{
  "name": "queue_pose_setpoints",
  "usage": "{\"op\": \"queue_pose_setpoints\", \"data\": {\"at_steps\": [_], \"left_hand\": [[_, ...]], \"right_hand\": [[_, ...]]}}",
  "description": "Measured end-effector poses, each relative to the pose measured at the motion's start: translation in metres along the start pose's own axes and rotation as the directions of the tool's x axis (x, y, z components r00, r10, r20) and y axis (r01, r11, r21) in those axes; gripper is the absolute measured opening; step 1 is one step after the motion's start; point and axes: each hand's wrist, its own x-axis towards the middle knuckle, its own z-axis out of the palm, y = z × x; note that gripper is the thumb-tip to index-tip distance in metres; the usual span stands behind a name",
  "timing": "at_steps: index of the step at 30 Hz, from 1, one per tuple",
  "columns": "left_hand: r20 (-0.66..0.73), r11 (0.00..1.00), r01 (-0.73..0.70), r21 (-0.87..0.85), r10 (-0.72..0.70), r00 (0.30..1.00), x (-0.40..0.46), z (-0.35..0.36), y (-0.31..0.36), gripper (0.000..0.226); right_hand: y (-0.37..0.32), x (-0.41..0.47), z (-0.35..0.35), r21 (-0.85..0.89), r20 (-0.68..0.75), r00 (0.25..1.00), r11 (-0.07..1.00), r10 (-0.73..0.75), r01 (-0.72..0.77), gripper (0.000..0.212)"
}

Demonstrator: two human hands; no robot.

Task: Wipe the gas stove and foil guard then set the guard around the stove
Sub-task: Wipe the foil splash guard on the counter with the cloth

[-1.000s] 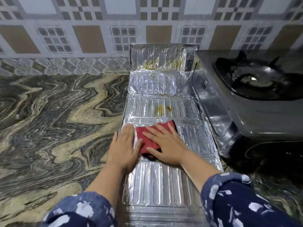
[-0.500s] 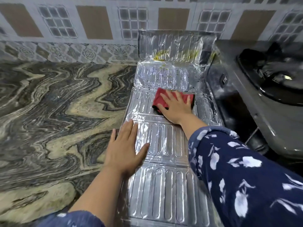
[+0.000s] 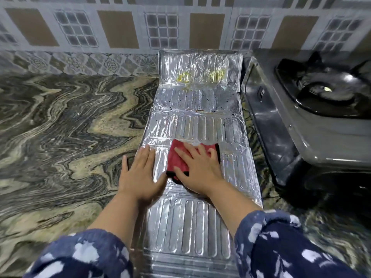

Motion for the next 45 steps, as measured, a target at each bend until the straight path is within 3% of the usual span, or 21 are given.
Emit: {"op": "queue_pose_setpoints", "data": {"at_steps": [4,9,11,13,15,18,24,27,32,38,45], "left_hand": [[0.049,0.999,0.032,0.000,-0.032,0.998,0.009,-0.013,0.015,0.094],[-0.059,0.996,-0.063,-0.065,0.059,0.997,0.051,-0.020,0.032,0.073],[-0.030,0.995,-0.065,-0.069,0.063,0.998,0.063,-0.015,0.028,0.066],[-0.041,0.997,-0.066,-0.036,0.065,0.997,0.066,-0.006,0.024,0.069],[-0.081,0.997,-0.070,-0.011,0.069,0.994,0.066,0.002,0.021,0.073],[-0.096,0.997,-0.072,-0.015,0.070,0.993,0.066,0.004,0.021,0.075],[-0.123,0.997,-0.072,-0.020,0.069,0.990,0.070,0.008,0.022,0.079],[-0.137,0.997,-0.069,-0.027,0.065,0.988,0.072,0.010,0.023,0.077],[-0.149,0.997,-0.015,-0.071,0.004,0.989,0.073,0.010,0.024,0.066],[-0.124,0.998,-0.037,-0.052,0.031,0.992,0.065,0.008,0.021,0.076],[-0.135,0.999,-0.049,-0.009,0.047,0.990,0.039,0.015,0.016,0.081]], "right_hand": [[0.025,-0.043,-0.008,-0.073,-0.090,0.996,0.997,0.009,-0.015,0.067],[0.048,-0.048,-0.009,-0.036,-0.027,0.944,0.944,-0.329,0.328,0.058],[0.050,-0.041,-0.005,-0.024,0.025,0.942,0.942,-0.335,0.336,0.059],[0.056,-0.032,-0.001,-0.018,0.024,0.983,0.983,-0.183,0.184,0.063],[0.066,-0.021,0.000,-0.036,-0.005,0.998,0.997,0.066,-0.066,0.065],[0.077,0.007,-0.002,-0.025,-0.038,0.930,0.930,0.366,-0.367,0.062],[0.097,0.089,-0.006,0.053,-0.122,0.768,0.777,0.629,-0.627,0.063],[0.082,0.123,-0.006,-0.003,-0.060,0.837,0.839,0.544,-0.545,0.060],[0.044,0.127,-0.004,0.039,0.026,0.976,0.976,0.215,-0.216,0.050],[0.042,0.055,0.000,0.027,0.028,0.998,0.999,-0.048,0.047,0.046],[0.038,0.016,0.002,-0.016,0.034,0.997,0.998,-0.064,0.065,0.051]]}}
